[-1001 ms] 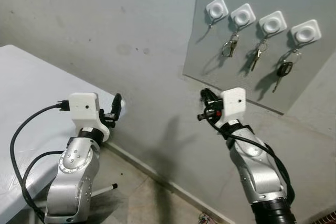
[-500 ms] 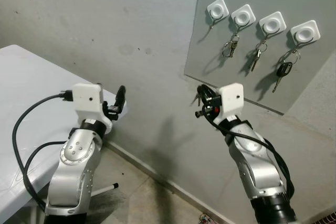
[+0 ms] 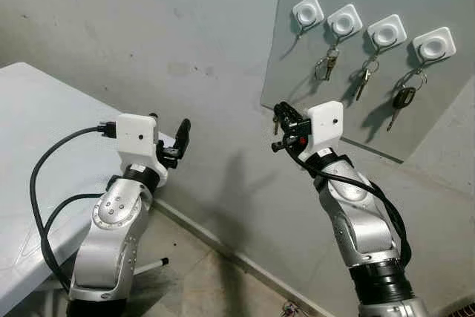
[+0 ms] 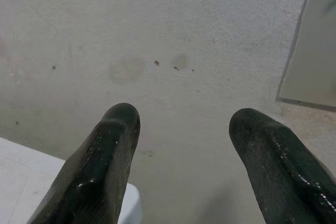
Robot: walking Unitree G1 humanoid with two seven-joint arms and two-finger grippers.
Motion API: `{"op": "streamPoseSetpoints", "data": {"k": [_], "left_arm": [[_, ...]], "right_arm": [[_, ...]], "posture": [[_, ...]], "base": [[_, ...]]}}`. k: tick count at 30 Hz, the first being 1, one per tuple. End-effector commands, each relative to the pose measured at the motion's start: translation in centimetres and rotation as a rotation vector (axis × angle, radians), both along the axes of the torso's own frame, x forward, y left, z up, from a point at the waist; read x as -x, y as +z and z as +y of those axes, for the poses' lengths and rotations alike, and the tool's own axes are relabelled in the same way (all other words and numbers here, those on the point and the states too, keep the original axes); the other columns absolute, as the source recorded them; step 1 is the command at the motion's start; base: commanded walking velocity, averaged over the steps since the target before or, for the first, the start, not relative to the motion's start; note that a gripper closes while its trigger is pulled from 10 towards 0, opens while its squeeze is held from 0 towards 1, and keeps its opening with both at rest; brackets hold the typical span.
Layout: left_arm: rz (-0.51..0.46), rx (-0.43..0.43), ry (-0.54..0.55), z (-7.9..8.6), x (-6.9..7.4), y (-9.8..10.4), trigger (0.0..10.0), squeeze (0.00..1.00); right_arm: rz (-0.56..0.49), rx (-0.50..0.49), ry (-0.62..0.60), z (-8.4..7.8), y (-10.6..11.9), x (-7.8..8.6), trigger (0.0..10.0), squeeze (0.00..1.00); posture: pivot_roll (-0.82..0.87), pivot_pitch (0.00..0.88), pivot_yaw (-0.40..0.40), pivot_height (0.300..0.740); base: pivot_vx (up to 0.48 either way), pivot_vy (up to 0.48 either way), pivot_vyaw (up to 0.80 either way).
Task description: Hang keys on a hook
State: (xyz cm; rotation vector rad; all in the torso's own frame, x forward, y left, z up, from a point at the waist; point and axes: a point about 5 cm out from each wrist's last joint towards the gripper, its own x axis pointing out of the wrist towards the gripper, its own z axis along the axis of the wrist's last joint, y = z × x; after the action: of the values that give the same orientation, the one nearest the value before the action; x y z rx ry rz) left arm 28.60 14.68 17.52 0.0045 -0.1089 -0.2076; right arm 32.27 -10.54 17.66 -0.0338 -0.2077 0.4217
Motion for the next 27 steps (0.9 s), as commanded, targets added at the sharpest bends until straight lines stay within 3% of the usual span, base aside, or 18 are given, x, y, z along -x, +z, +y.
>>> {"op": "streamPoseSetpoints", "data": {"k": [1, 13, 17, 27], "left_arm": [[-0.001, -0.014, -0.019, -0.3, -0.2, 0.2, 10.0, 0.0], [-0.023, 0.003, -0.071, -1.3, -0.4, 1.2, 10.0, 0.0], [-0.058, 0.005, -0.173, -3.4, 0.1, 2.4, 10.0, 0.0], [-0.09, 0.015, -0.205, -4.1, 0.1, 3.6, 10.0, 0.0]], "right_arm": [[-0.03, -0.01, 0.007, 0.1, 0.8, -0.3, 10.0, 0.0], [-0.063, -0.065, 0.008, 0.5, 2.4, -1.1, 10.0, 0.0], [-0.126, -0.122, 0.036, 1.4, 5.3, -2.7, 10.0, 0.0], [-0.162, -0.207, 0.043, 1.6, 8.0, -4.3, 10.0, 0.0]], "posture": [[-0.04, 0.003, -0.035, 0.74], [-0.05, 0.005, -0.033, 0.74], [-0.05, 0.01, -0.03, 0.74], [-0.04, 0.01, -0.03, 0.74]], "base": [[0.0, 0.0, 0.0], [0.0, 0.0, 0.0], [0.0, 0.0, 0.0], [0.0, 0.0, 0.0]]}}
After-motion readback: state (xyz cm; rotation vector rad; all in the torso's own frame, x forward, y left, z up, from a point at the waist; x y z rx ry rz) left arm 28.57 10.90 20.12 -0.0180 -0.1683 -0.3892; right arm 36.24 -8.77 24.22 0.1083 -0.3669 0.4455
